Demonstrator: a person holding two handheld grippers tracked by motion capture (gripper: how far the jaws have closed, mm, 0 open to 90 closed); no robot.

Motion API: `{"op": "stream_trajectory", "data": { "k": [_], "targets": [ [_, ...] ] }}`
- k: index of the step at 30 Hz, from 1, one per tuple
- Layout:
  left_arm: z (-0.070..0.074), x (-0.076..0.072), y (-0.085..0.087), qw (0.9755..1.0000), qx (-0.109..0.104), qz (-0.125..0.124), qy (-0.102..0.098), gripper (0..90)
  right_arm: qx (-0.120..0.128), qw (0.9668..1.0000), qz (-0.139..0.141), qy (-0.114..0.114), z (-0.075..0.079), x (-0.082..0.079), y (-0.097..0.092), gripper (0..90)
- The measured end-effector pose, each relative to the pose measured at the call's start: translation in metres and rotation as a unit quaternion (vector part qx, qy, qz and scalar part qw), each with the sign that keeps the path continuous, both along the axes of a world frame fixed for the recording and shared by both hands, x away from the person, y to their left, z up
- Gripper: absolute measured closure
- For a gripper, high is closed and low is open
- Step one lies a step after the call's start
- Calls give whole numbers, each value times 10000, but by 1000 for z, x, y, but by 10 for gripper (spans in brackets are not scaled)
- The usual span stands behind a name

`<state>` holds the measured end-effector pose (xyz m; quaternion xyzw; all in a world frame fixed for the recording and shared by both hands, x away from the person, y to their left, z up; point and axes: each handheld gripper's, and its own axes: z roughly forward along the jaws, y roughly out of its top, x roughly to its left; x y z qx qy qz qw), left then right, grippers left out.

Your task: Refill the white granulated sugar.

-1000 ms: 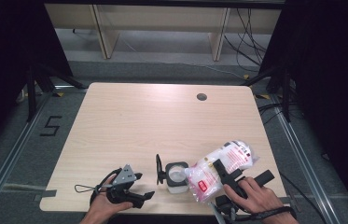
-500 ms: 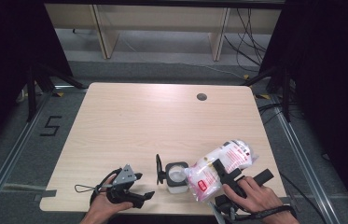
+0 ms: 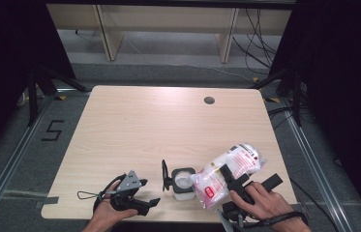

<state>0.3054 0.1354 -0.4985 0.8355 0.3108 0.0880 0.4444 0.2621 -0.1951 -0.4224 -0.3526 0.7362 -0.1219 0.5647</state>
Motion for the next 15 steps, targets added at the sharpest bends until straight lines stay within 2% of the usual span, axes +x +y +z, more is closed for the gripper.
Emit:
{"op": "stream_trajectory", "data": {
  "k": [4, 6, 9, 10, 11, 12, 13, 15],
  "targets": [
    [0, 0, 0, 10000, 10, -20, -12, 196, 7, 10000, 10, 16, 0, 0, 0, 626],
    [0, 0, -1, 9999, -86, -60, -67, 196, 18, 10000, -12, 4, 0, 0, -1, 627],
    [0, 0, -1, 9999, -85, -62, -68, 196, -16, 10000, 7, -14, 1, 0, 0, 627],
    [0, 1, 0, 9999, -26, -76, -84, 196, -15, 10000, 2, -10, 1, 0, -1, 627],
    [0, -1, -2, 9999, -138, 12, 19, 195, -30, 10000, 19, 5, 1, 0, -1, 628],
    [0, -1, -1, 10000, -64, 16, 20, 196, -30, 10000, 12, 7, 1, 0, -1, 628],
    [-1, -1, -2, 9999, -152, 33, 45, 196, -34, 10000, 5, 2, 1, 0, -1, 628],
    [0, 0, 0, 10000, -28, -10, 0, 196, -22, 10000, -10, 16, 0, 0, -1, 629]
  ]
}}
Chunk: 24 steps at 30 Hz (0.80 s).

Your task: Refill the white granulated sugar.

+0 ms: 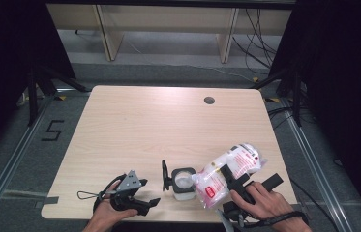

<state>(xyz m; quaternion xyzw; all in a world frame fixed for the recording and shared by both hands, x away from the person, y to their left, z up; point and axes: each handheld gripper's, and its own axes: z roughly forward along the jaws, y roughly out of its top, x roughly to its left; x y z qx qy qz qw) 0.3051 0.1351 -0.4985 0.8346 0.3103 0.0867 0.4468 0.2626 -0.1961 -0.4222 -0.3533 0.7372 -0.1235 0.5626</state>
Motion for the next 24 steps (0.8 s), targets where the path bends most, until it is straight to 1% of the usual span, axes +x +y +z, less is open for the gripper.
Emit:
{"op": "stream_trajectory", "data": {
  "k": [1, 2, 3, 4, 5, 7, 8, 10, 11, 12, 13, 14, 16, 17, 18, 20, 21, 22, 24],
  "targets": [
    [1, 1, 1, 9999, 84, -83, -70, 196, -21, 10000, 20, -3, 0, 0, 0, 629],
    [1, 2, 1, 9998, 101, -115, -107, 195, -31, 10000, 13, 12, 0, 0, 0, 630],
    [0, 0, -1, 9999, -62, -50, -66, 196, -28, 10000, 13, 16, 0, 0, 0, 630],
    [0, 0, -1, 10000, -75, -26, -38, 196, -8, 10000, -4, 14, 0, 0, 0, 630],
    [-1, -1, -1, 9999, -125, 43, 46, 196, -14, 10000, 0, 15, 0, 0, 0, 630],
    [0, -1, -1, 9999, -122, 43, 43, 196, -15, 10000, -11, 14, 0, 0, 0, 631],
    [0, 0, 0, 10000, 25, 8, 2, 195, -11, 10000, -14, 21, 0, 1, 0, 631],
    [0, 0, 0, 10000, 11, 6, 2, 196, 8, 10000, -4, 19, 1, 1, 0, 631],
    [0, 0, 0, 10000, 36, -3, -5, 195, 33, 10000, -19, 14, 1, 1, 0, 631],
    [0, 0, 0, 10000, 32, 0, -5, 196, 38, 10000, -8, 7, 1, 1, 0, 631],
    [0, 0, 0, 10000, -33, 22, 20, 196, 39, 10000, -4, 8, 1, 1, 1, 632],
    [0, -1, -1, 9999, -101, -11, 88, 196, 42, 10000, -7, 13, 1, 1, 1, 632],
    [0, -1, -1, 9999, -99, -9, 89, 196, 23, 10000, -6, 14, 1, 1, 1, 632],
    [0, 0, 1, 10000, 49, 3, -4, 195, -11, 10000, 6, 22, 1, 0, 1, 632],
    [0, -1, -1, 9999, -133, 44, 47, 196, -7, 10000, 5, 33, 1, 1, 1, 632],
    [0, 0, -1, 9999, -97, -10, 95, 196, -9, 10000, 6, 18, 1, 0, 1, 633],
    [0, 0, 0, 10000, 5, 1, 23, 195, -10, 10000, 1, 27, 1, 0, 0, 633],
    [0, -1, -1, 9999, -121, 47, 47, 195, -12, 10000, -4, 34, 1, 0, 0, 634],
    [0, 0, -1, 10000, -97, 8, 6, 195, -11, 10000, 2, 31, 1, 0, 0, 634]
  ]
}}
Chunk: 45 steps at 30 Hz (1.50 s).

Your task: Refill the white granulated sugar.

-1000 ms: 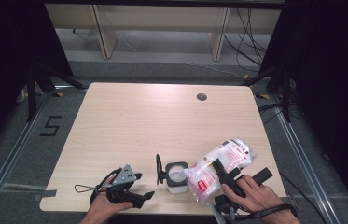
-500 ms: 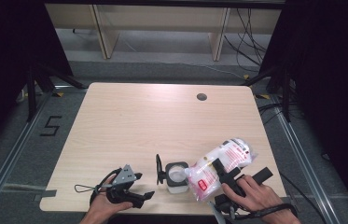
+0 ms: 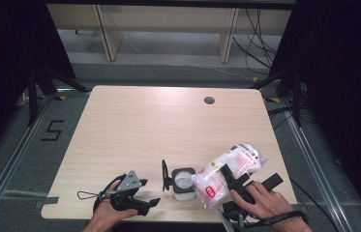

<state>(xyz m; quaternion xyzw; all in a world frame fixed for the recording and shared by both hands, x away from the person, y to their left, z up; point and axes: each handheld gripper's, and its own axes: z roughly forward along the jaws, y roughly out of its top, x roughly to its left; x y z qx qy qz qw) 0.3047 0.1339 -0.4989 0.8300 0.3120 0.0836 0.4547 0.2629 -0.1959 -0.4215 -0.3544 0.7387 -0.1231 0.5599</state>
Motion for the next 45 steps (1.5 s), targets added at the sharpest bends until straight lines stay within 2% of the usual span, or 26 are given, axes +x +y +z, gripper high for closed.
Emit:
{"op": "stream_trajectory", "data": {
  "k": [1, 3, 5, 10, 17, 20, 21, 22, 23, 27, 28, 29, 30, 31, 32, 33, 34, 35, 36, 40, 42, 43, 45],
  "targets": [
    [0, 1, 1, 9999, 37, -60, -77, 195, -3, 10000, -5, 5, 0, 0, 0, 634],
    [0, 1, 1, 9999, 84, -78, -78, 195, 2, 10000, 4, 5, 0, 0, 0, 634],
    [0, 0, 0, 10000, 26, 18, 33, 196, -18, 10000, -2, -5, 0, 0, 0, 635],
    [0, 0, 0, 10000, -32, 35, 43, 196, -12, 10000, -5, 9, 0, 0, 0, 636],
    [0, 0, 0, 10000, 19, 13, 36, 196, -19, 10000, 1, 32, 0, 0, 0, 638],
    [0, 1, 1, 10000, 31, -59, -67, 196, -18, 10000, 8, 34, 1, 1, 1, 639],
    [0, 0, 0, 10000, -33, 37, 47, 195, 35, 10000, -20, 43, 1, 1, 1, 639],
    [1, 1, 1, 10000, 76, -27, 58, 195, 56, 10000, -5, 40, 1, 2, 0, 639],
    [1, 1, 1, 9999, 59, -35, 80, 196, 57, 10000, -6, 36, 1, 2, 0, 640],
    [1, 1, 2, 9999, 87, -48, 75, 196, 50, 10000, -14, 56, 1, 2, 0, 641],
    [0, 0, 0, 10000, -6, 2, 47, 195, 48, 10000, -16, 45, 1, 2, 0, 641],
    [1, 1, 2, 9999, 106, -21, 29, 196, 9, 10000, -14, 43, 1, 2, 0, 641],
    [1, 1, 2, 9999, 128, -51, 65, 195, 5, 10000, -15, 46, 1, 2, 0, 641],
    [1, 0, 1, 10000, -1, -21, 94, 195, -7, 10000, -12, 43, 1, 2, 0, 641],
    [1, 0, 1, 10000, -7, -17, 85, 195, 0, 10000, -13, 41, 1, 2, 0, 642],
    [1, 1, 3, 9998, 167, -61, 43, 196, 15, 10000, -9, 40, 1, 2, 0, 642],
    [1, 1, 1, 9999, 54, -46, 82, 196, 40, 10000, -29, 43, 1, 1, 0, 642],
    [1, 2, 2, 9999, 130, -97, -17, 196, 34, 10000, -20, 53, 1, 1, 0, 642],
    [1, 0, 1, 9999, 54, -33, 78, 195, 38, 10000, -13, 55, 1, 1, 0, 643],
    [1, 0, 0, 10000, -9, -21, 93, 196, 20, 10000, 1, 43, 1, 2, 0, 644],
    [1, 1, 2, 9999, 75, -50, 64, 195, 39, 10000, 7, 53, 1, 2, 0, 644],
    [1, 2, 2, 9999, 94, -103, -52, 195, 42, 10000, 10, 49, 1, 2, 0, 644],
    [1, 1, 1, 10000, 36, -65, -48, 195, 40, 10000, 7, 43, 2, 2, 0, 644]
  ]
}}
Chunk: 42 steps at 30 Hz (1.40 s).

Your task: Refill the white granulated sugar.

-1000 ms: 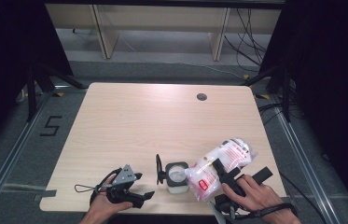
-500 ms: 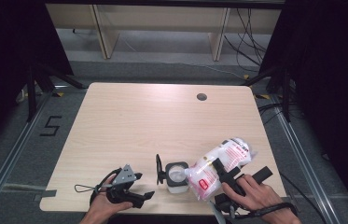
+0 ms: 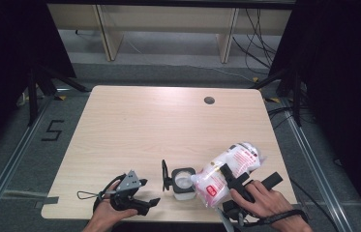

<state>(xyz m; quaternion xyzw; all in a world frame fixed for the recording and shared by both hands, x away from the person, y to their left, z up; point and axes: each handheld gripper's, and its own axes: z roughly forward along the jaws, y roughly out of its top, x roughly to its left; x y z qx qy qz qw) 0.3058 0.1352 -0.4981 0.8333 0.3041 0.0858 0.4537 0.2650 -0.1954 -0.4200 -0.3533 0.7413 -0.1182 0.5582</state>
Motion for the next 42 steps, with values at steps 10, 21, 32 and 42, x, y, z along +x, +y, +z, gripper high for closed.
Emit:
{"op": "stream_trajectory", "data": {
  "k": [10, 21, 32, 42],
  "targets": [
    [0, 0, 0, 10000, -13, -5, 4, 196, 46, 10000, -23, 55, 0, 1, 0, 646],
    [-1, 0, 0, 10000, -52, 29, -25, 195, 118, 9999, 3, 68, 0, 3, -1, 648],
    [0, 0, 0, 10000, -18, -4, 5, 196, 238, 9997, -6, 76, 0, 6, -3, 650],
    [0, -1, 0, 9999, -26, 39, 143, 196, 534, 9981, -49, 310, 2, 8, -6, 651]
  ]
}}
